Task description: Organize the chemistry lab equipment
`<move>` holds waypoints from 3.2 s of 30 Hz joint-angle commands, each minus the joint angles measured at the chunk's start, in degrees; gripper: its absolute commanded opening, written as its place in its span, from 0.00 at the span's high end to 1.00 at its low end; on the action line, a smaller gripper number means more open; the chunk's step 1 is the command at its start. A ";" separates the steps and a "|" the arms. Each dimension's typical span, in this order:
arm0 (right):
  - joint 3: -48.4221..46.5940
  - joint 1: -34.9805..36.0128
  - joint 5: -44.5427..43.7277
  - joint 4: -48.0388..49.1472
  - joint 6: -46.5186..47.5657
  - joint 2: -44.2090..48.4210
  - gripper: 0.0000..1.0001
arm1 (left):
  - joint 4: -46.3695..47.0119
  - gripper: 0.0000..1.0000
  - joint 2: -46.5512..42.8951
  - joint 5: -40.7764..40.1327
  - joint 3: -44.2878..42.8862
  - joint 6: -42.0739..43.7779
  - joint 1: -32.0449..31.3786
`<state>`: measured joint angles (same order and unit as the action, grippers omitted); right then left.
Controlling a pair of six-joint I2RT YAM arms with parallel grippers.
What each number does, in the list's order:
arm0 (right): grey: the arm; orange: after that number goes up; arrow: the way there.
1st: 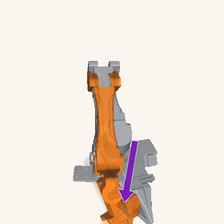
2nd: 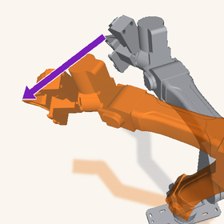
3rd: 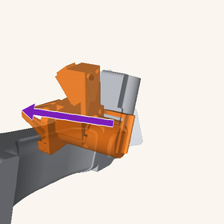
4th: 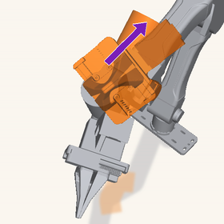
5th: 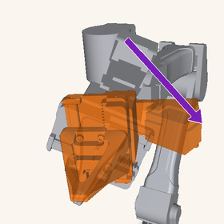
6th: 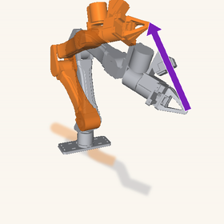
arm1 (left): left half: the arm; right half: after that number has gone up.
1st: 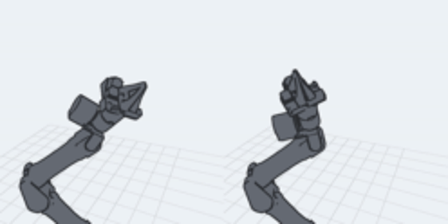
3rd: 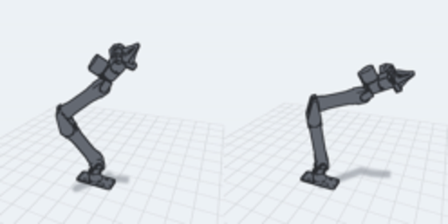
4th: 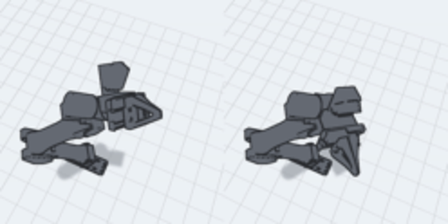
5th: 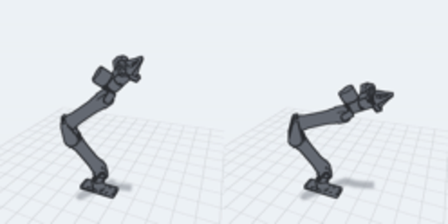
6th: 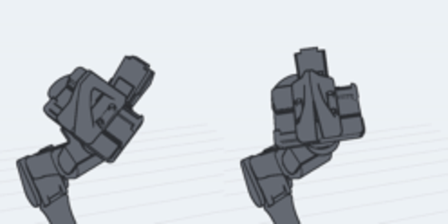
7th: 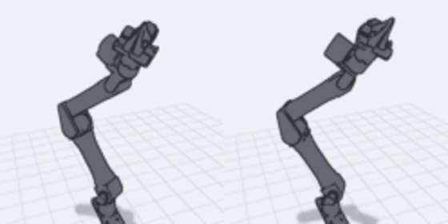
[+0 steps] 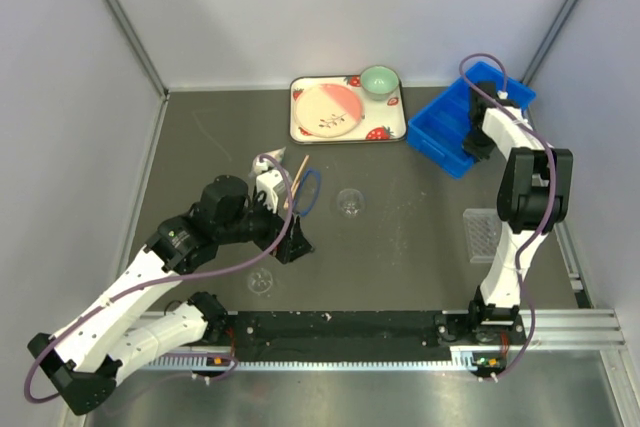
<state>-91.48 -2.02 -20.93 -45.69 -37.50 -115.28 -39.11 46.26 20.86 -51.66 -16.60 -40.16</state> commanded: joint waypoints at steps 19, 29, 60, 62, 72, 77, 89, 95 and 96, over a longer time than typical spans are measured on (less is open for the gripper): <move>6.58 9.75 -12.12 -1.15 9.45 25.36 1.00 | -2.55 0.01 -4.33 -1.97 -3.54 0.34 0.26; 12.20 17.40 -10.19 -6.33 11.39 38.99 1.00 | -3.51 0.01 -7.41 -1.70 -3.54 -0.01 0.26; 30.66 41.91 -10.62 -15.66 -4.86 52.62 1.00 | -8.88 0.01 -12.95 -2.84 -6.26 -2.12 0.26; 31.80 43.06 -10.62 -15.57 -6.18 52.53 1.00 | -8.88 0.01 -13.30 -2.67 -5.56 -2.21 0.26; 36.81 48.34 -10.36 -12.41 -10.93 49.55 1.00 | -7.29 0.01 -13.39 -3.11 -2.48 -3.44 0.26; 38.66 50.09 -9.40 -9.77 -10.85 47.44 1.00 | -6.94 0.01 -13.21 -3.20 -2.22 -3.53 0.26; 39.71 55.81 -6.85 -1.51 -8.92 38.57 1.00 | -6.33 0.01 -12.07 -4.60 -1.60 -3.35 0.26; 38.66 58.88 -6.41 1.04 -7.51 34.52 1.00 | -5.80 0.01 -11.37 -4.87 -1.08 -3.26 0.26; 38.31 59.24 -6.41 1.39 -7.42 33.47 1.00 | -5.80 0.01 -11.28 -4.95 -1.08 -3.26 0.26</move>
<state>-51.37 54.96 -28.71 -46.17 -47.57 -79.40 -47.99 34.37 16.80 -53.21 -19.62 -40.16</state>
